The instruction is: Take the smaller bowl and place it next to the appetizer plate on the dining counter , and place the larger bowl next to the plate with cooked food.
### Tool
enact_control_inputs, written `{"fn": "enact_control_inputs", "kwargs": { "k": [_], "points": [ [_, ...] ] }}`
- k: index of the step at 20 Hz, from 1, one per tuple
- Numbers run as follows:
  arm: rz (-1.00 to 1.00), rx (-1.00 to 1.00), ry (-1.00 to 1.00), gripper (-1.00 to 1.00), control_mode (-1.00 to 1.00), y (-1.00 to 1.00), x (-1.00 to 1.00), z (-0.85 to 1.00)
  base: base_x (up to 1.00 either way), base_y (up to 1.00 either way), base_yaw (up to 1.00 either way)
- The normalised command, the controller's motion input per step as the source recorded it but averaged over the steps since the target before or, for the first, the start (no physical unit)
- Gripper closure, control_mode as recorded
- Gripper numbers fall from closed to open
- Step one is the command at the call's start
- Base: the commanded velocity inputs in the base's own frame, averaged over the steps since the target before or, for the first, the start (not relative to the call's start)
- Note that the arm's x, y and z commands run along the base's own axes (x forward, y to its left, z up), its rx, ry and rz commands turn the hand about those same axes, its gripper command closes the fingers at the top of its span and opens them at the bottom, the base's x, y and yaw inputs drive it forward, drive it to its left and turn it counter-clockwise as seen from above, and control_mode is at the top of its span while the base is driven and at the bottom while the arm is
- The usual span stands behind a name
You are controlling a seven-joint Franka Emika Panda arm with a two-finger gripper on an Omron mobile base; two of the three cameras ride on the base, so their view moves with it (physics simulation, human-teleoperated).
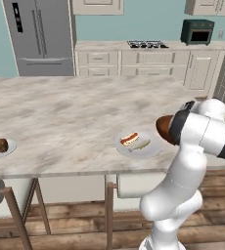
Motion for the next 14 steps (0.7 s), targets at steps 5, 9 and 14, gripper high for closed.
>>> {"fn": "enact_control_inputs", "kwargs": {
  "k": [5,9,14],
  "points": [
    [0.02,-0.01,-0.01,-1.0,-1.0,0.0,-0.3,0.42,0.0,0.0,0.0],
    [0.02,-0.11,-0.05,-1.0,-1.0,-0.07,-0.96,1.0,0.0,0.0,0.0],
    [0.06,-0.21,-0.08,-1.0,-1.0,0.2,-0.96,1.0,0.0,0.0,0.0]
  ]
}}
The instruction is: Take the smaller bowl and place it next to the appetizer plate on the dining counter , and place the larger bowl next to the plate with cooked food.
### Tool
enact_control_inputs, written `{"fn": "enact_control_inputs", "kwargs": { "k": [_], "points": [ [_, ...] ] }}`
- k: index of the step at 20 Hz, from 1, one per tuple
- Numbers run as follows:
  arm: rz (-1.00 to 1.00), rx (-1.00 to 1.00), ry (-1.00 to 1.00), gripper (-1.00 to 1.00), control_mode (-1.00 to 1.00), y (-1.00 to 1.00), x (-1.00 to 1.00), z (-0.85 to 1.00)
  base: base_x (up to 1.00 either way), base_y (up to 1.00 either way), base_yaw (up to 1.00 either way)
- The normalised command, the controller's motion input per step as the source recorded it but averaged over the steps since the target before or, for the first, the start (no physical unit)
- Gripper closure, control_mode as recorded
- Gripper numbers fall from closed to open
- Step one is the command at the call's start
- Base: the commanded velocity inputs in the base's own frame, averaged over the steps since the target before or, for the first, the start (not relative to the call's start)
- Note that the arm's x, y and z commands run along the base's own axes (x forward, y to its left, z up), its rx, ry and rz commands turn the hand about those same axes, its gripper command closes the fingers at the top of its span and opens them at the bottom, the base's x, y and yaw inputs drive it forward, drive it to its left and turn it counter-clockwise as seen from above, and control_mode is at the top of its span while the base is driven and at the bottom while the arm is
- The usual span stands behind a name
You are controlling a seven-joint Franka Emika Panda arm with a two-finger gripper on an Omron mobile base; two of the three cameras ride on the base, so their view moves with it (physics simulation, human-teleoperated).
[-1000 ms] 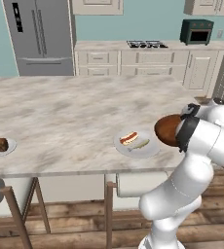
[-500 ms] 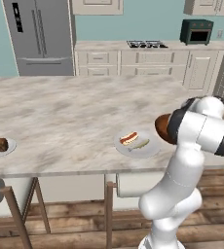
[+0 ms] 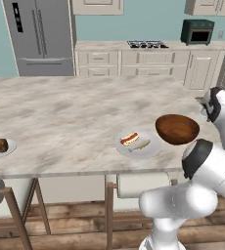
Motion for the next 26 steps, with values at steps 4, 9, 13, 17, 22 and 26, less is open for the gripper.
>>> {"fn": "enact_control_inputs", "kwargs": {
  "k": [4,9,13,17,22,26],
  "points": [
    [0.0,-0.31,-0.15,-1.0,-1.0,0.87,-0.71,0.96,0.0,0.0,0.0],
    [0.0,-0.26,-0.09,-1.0,-1.0,0.97,-0.67,0.96,0.0,0.0,0.0],
    [0.06,-0.08,0.0,-1.0,-1.0,0.93,-0.85,0.75,0.0,0.0,0.0],
    [0.19,0.0,0.09,-1.0,-1.0,0.89,-0.74,0.65,0.0,0.0,0.0],
    [0.23,0.0,0.07,-1.0,-1.0,0.99,-0.79,0.41,0.0,0.0,0.0],
    [0.28,0.0,0.08,-1.0,-1.0,0.93,-0.97,0.06,0.0,0.0,0.0]
  ]
}}
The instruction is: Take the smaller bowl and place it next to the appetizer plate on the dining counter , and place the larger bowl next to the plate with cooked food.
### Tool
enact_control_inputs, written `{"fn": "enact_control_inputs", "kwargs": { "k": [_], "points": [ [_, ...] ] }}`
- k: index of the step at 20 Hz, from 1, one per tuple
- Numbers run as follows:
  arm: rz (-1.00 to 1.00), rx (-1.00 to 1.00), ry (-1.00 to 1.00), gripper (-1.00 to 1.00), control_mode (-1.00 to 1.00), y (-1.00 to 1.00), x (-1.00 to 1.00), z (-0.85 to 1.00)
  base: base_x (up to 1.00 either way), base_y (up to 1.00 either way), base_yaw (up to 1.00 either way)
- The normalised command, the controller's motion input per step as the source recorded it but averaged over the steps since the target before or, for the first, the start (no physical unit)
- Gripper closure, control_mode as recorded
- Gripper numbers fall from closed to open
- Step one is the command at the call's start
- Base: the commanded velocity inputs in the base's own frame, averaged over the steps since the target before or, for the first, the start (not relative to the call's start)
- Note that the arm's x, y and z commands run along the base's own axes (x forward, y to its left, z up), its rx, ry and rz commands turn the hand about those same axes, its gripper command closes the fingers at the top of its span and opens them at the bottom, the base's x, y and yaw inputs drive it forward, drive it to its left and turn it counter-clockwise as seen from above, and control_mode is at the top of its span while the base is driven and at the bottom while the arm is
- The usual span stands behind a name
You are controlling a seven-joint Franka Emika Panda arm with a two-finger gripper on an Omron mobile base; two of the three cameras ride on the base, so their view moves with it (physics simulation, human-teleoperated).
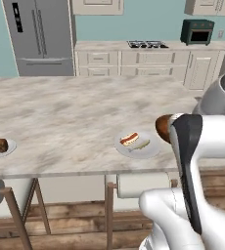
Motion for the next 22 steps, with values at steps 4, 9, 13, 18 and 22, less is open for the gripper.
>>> {"fn": "enact_control_inputs", "kwargs": {
  "k": [4,9,13,18,22],
  "points": [
    [0.33,0.08,0.02,-1.0,-1.0,0.31,-0.2,0.11,0.0,0.0,0.0],
    [0.39,0.01,0.05,-1.0,-1.0,0.0,-0.02,0.02,0.0,0.0,0.0],
    [0.23,0.0,0.0,-1.0,-1.0,0.08,-0.13,-0.13,0.0,0.0,0.0],
    [0.0,0.0,0.0,-1.0,1.0,0.0,0.0,0.0,-0.48,0.3,0.0],
    [0.0,0.0,0.0,-1.0,1.0,0.0,0.0,0.0,-1.0,0.73,0.0]
  ]
}}
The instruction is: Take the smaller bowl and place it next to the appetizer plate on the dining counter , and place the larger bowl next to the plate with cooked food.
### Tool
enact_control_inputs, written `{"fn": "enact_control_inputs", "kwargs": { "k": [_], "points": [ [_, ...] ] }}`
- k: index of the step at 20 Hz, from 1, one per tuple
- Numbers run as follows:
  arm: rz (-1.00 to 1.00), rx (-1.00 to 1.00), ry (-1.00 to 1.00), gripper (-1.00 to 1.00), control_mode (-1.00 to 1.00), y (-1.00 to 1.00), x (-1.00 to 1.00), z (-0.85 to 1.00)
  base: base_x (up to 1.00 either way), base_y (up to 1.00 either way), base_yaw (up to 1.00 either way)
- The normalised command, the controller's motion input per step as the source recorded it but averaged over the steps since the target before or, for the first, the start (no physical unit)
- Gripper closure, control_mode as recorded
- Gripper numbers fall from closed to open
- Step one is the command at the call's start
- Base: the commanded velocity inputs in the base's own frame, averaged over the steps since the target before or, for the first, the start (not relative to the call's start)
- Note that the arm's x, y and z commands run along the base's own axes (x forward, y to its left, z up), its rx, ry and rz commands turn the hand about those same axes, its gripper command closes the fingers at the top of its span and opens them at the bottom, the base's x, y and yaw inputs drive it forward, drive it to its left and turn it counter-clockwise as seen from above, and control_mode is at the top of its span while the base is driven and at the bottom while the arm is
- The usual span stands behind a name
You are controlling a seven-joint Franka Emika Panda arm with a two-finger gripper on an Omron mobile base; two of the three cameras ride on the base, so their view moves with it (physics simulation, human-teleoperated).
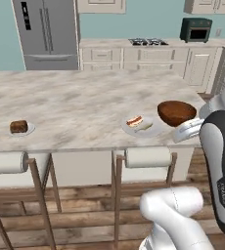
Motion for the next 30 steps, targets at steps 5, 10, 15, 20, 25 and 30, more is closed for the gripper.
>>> {"fn": "enact_control_inputs", "kwargs": {
  "k": [5,10,15,20,25,30],
  "points": [
    [0.0,0.0,0.0,-1.0,1.0,0.0,0.0,0.0,-0.13,0.85,0.35],
    [0.0,0.0,0.0,-1.0,1.0,0.0,0.0,0.0,0.29,0.58,0.69],
    [0.0,0.0,0.0,-1.0,1.0,0.0,0.0,0.0,0.26,0.41,0.73],
    [0.0,0.0,0.0,-1.0,1.0,0.0,0.0,0.0,0.61,0.35,0.64],
    [0.0,0.0,0.0,-1.0,1.0,0.0,0.0,0.0,1.0,0.03,0.53],
    [0.0,0.0,0.0,-1.0,1.0,0.0,0.0,0.0,1.0,0.04,0.4]
  ]
}}
